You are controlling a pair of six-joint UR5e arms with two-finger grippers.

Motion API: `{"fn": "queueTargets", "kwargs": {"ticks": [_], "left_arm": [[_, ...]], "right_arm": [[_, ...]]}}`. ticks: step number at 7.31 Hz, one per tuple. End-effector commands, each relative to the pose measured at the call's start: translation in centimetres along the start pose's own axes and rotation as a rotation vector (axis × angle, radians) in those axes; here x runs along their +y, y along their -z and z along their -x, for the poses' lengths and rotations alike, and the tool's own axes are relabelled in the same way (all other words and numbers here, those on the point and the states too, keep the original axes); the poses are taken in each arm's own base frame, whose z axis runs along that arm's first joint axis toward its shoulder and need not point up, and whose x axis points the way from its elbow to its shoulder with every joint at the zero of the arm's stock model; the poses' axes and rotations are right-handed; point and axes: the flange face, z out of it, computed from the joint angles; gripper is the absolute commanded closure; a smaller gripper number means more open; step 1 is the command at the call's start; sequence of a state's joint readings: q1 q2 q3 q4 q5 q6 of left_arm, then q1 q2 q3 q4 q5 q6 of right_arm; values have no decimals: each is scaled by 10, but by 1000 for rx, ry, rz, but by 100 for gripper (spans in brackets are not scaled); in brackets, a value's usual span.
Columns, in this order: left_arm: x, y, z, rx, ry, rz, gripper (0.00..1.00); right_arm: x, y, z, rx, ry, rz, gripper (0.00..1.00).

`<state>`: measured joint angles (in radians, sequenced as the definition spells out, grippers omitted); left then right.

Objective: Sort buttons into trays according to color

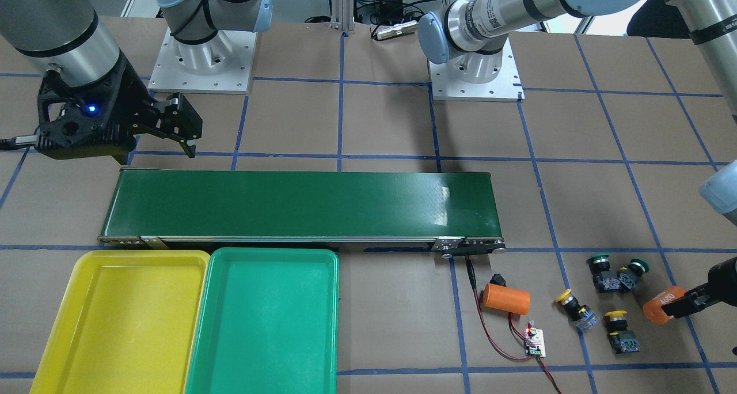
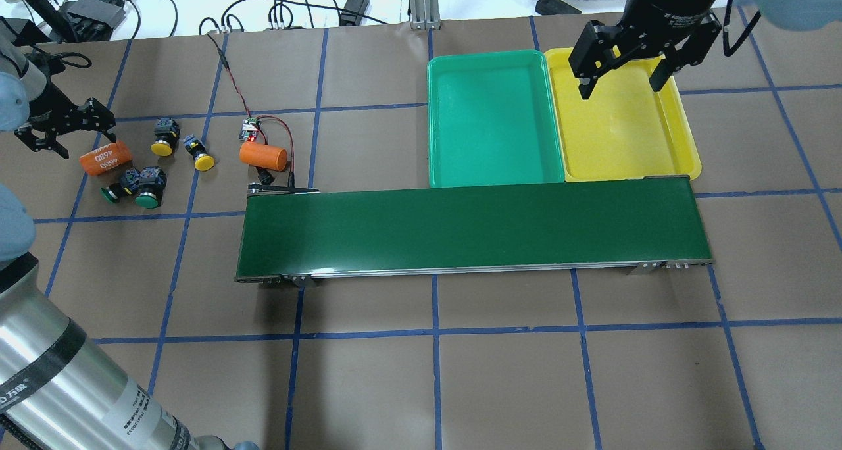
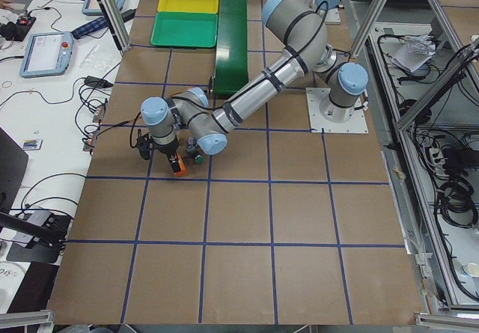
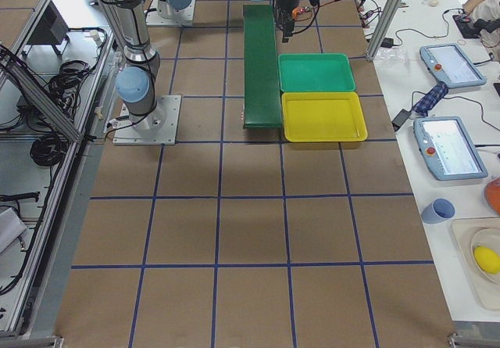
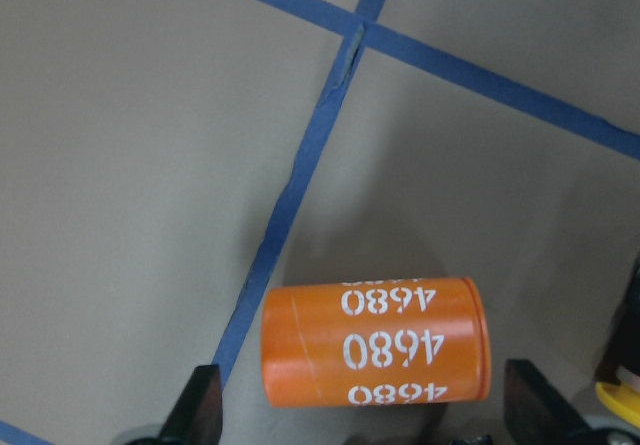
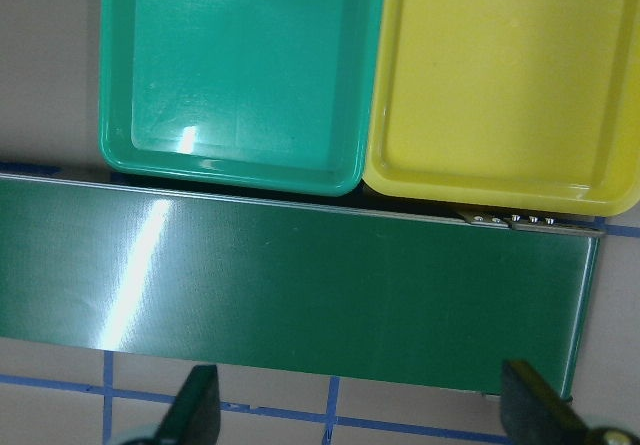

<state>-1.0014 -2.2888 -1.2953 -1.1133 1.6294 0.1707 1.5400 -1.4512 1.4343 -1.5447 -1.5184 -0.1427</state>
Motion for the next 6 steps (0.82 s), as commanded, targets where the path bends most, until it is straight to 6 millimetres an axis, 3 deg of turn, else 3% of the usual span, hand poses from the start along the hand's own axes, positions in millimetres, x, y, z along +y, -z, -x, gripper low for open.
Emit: {"fn": "queueTargets", "kwargs": {"ticks": [1,6], "left_arm": [[-3,-7,0,5,-2,3,0],[-7,-20,-2,17,-4,17,0]], "right_arm": [[0,0,0,0,0,0,0],[0,0,0,0,0,0,0]]}}
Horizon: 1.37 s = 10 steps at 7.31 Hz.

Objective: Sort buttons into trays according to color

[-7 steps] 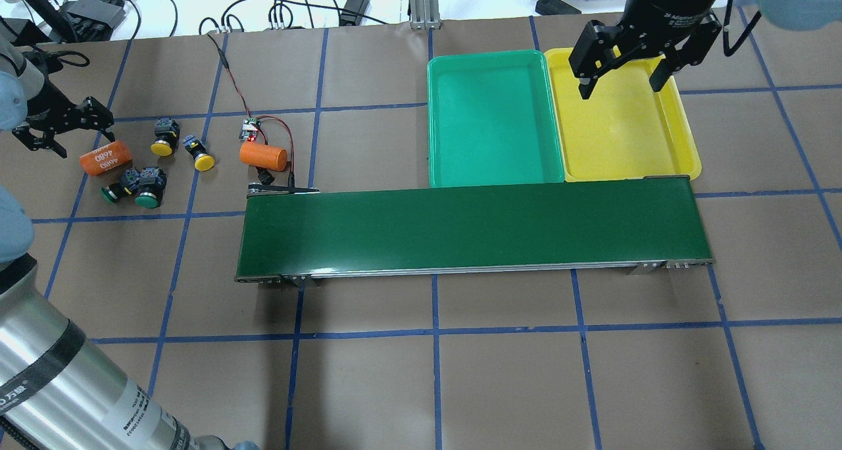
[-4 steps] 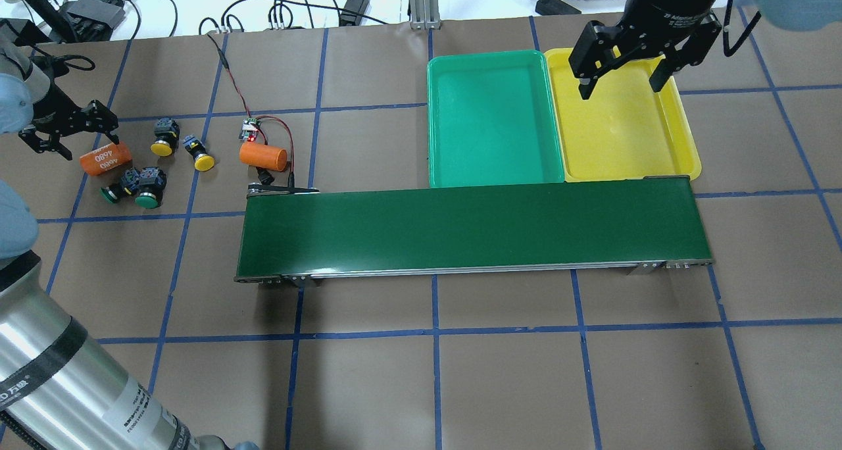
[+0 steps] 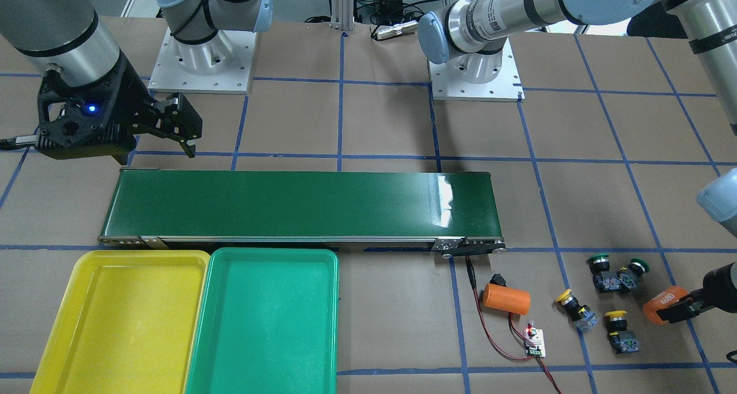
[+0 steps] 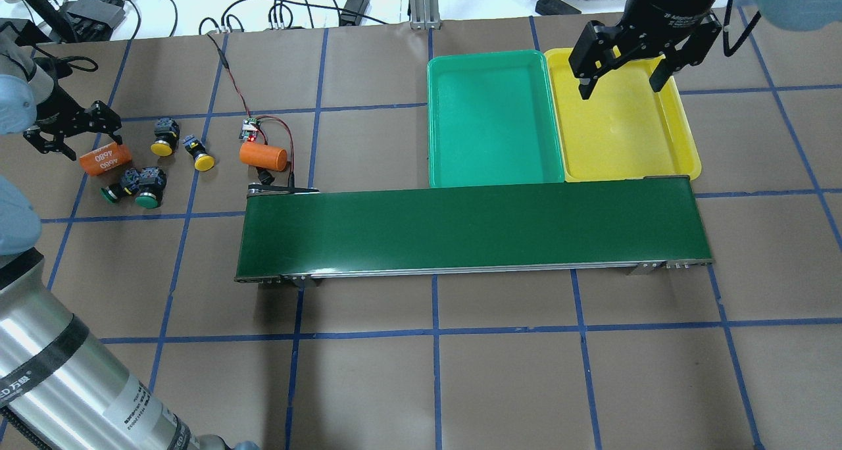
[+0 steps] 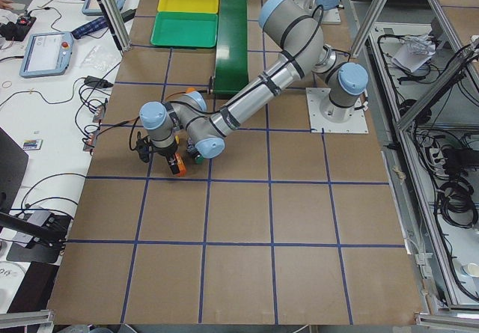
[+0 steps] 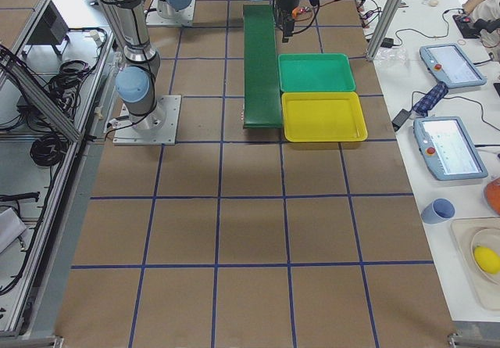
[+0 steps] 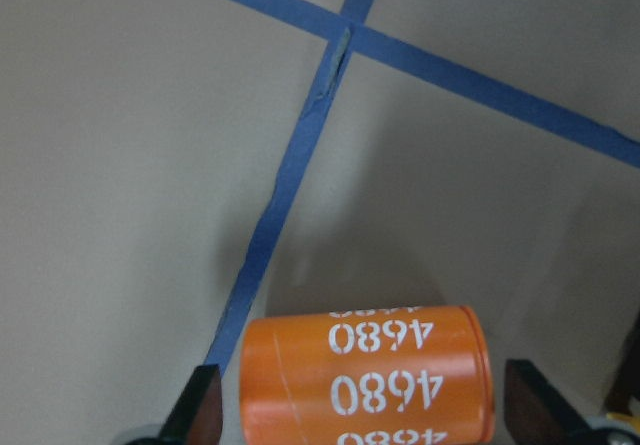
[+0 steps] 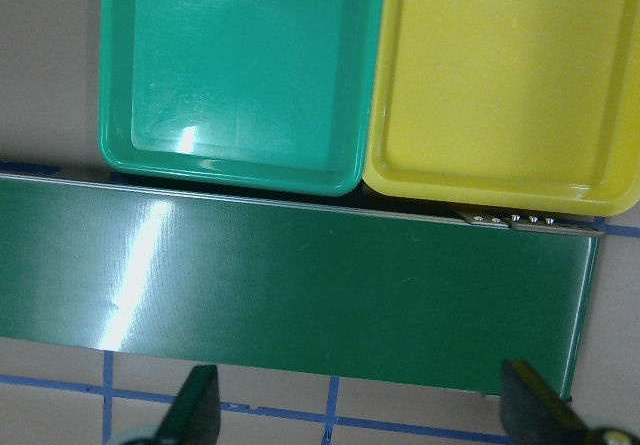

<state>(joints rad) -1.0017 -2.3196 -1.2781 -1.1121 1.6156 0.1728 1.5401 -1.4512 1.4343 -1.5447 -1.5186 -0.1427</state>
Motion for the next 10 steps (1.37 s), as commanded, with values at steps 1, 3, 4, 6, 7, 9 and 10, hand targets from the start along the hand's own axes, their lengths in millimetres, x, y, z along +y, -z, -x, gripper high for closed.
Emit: {"fn": "queueTargets", "kwargs": {"ticks": [1,3,4,6,7,9,10], "left_arm": [[0,-11,0,3,-1,14,0],[0,-13,0,2,-1,19,0],[-1,-12,-1,4,-9,14,1],[-5,-5,0,11,-31,-1,84],[-5,-4,-2,13,-34,-1,100],[4,50,-28,7,-73,-34,100],[24,88,-79,16,-149,0,100]], "right_arm": [[0,0,-1,0,-2,0,0],[0,0,-1,0,-2,0,0],[0,0,-1,0,-2,0,0],[0,0,-1,0,-2,1,0],[0,0,-1,0,-2,1,0],[0,0,-1,0,-2,1,0],[0,0,-1,0,-2,1,0]]}}
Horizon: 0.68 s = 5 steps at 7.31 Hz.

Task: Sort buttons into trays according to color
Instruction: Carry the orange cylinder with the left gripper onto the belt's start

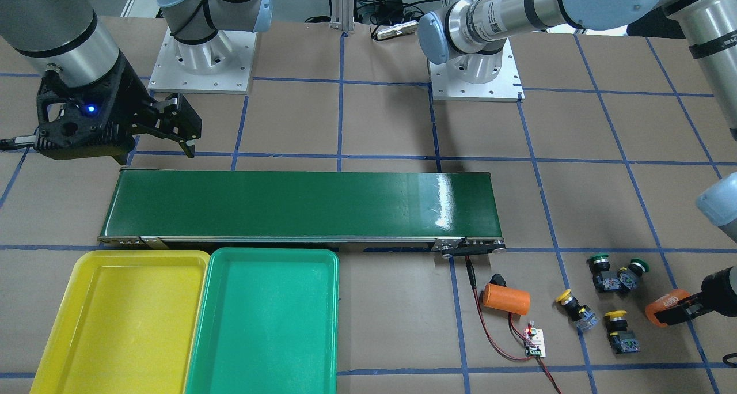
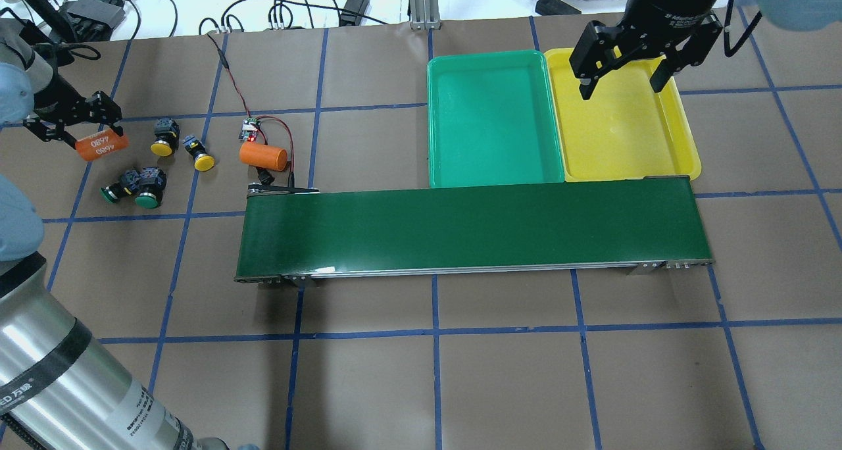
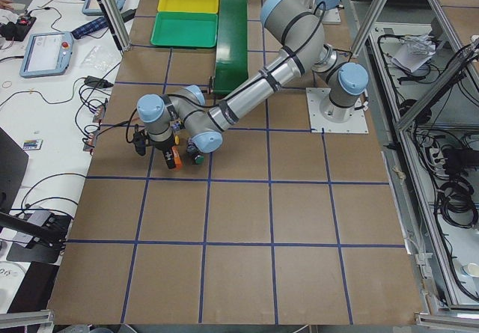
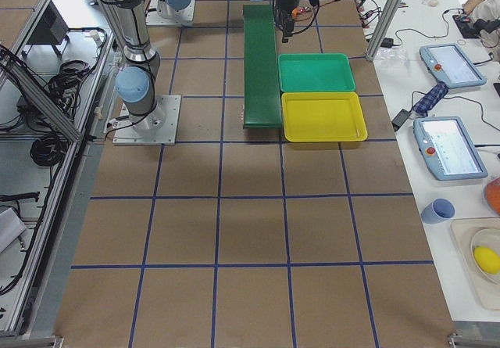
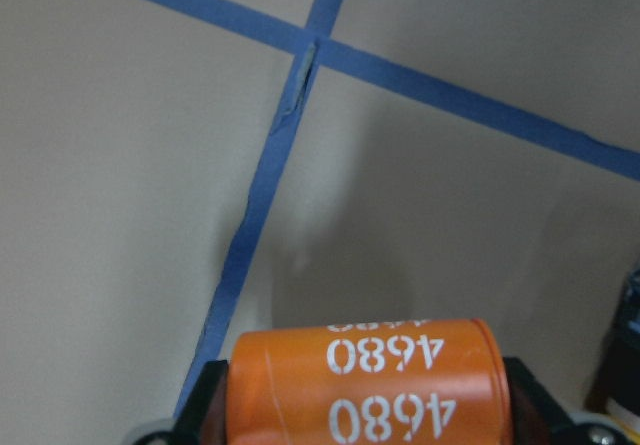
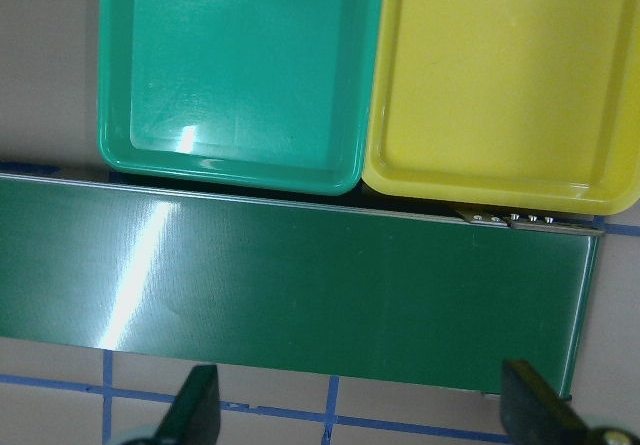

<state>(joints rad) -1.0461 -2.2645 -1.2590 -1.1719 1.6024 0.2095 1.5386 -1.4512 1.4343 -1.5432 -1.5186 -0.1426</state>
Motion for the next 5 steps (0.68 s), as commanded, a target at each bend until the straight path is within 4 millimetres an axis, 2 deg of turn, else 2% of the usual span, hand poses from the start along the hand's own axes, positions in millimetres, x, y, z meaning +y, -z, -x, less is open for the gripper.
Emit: {"fn": "queueTargets", "kwargs": {"ticks": [1,2,3,4,5], "left_arm": [[37,84,-100,16,-162,24,100],[69,110,-159,47,-260,63,100],[97,127,-204,50,-361,63,100],[126,120,-235,45,-417,96,100],[156,96,-246,56,-436,152,100]], "right_arm": [[0,0,0,0,0,0,0],[0,0,0,0,0,0,0],[0,0,0,0,0,0,0],[0,0,0,0,0,0,0],[0,0,0,0,0,0,0]]}}
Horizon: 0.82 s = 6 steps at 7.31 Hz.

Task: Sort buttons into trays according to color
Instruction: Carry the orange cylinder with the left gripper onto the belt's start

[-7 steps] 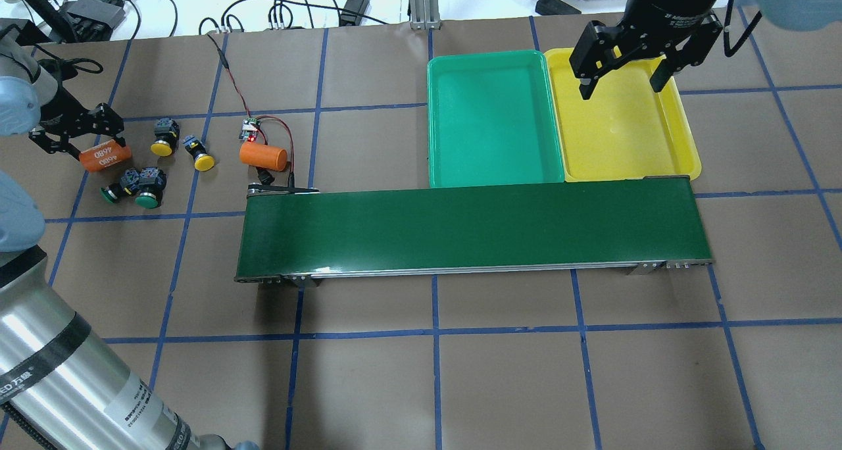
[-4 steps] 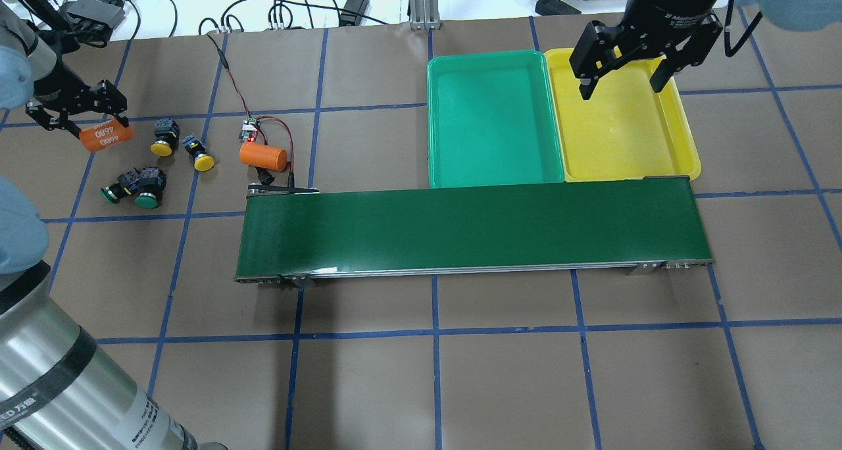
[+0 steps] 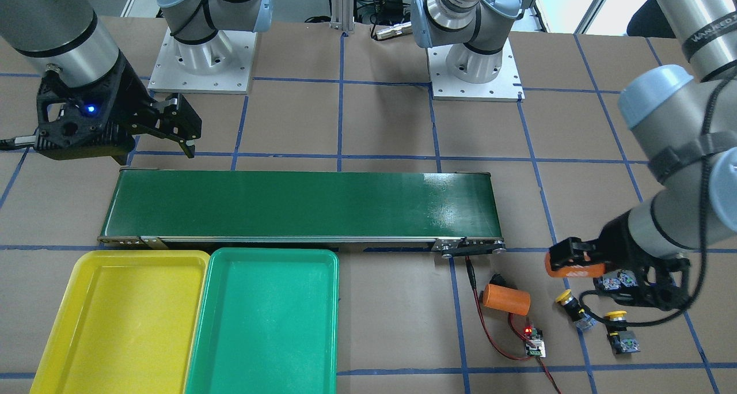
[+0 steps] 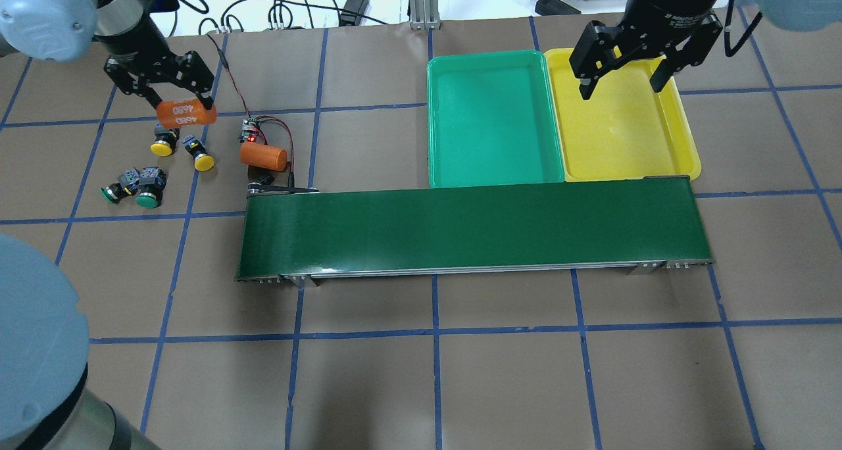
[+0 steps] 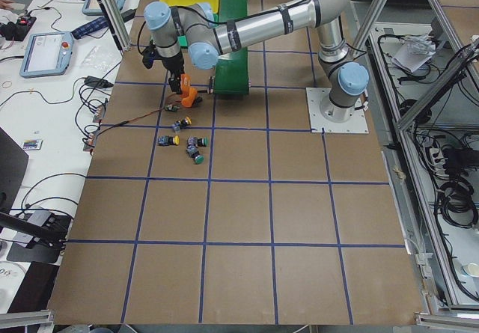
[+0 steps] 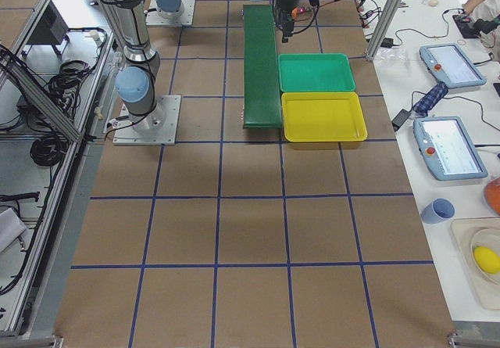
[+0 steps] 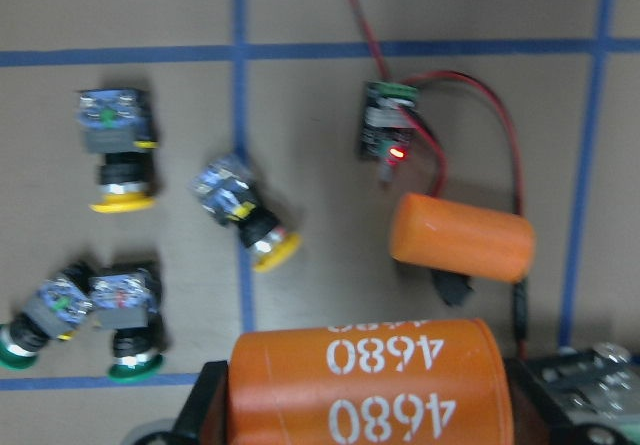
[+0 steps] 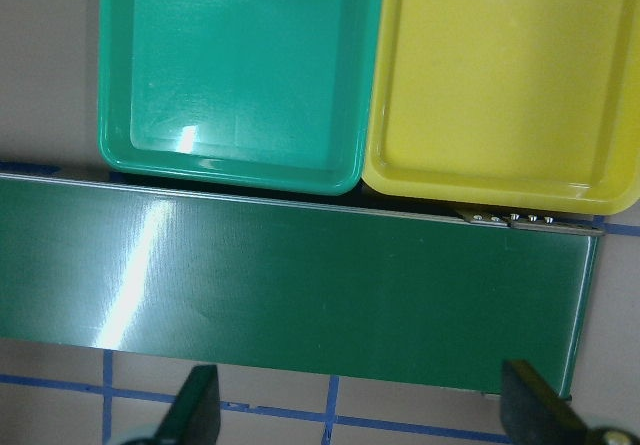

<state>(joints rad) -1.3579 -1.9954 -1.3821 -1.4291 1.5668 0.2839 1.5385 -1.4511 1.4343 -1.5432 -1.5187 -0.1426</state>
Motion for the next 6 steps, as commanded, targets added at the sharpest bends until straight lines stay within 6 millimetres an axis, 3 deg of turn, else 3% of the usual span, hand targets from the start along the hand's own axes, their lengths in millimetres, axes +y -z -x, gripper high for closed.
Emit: {"fn": "queueTargets", "kwargs": {"ticks": [1,2,3,5,6], "left_arm": [[47,-40,-44,28,-56,90,100],[69,-54,-56,36,-56,126,100],[80,-56,-74,25,-79,131,100],[93,-59,-88,26,-89,139,100],[96,-77,-93,28,-94,169,100]], "right_arm": [[0,0,0,0,0,0,0],[0,0,0,0,0,0,0],[0,0,0,0,0,0,0],[0,0,0,0,0,0,0],[0,0,0,0,0,0,0]]}}
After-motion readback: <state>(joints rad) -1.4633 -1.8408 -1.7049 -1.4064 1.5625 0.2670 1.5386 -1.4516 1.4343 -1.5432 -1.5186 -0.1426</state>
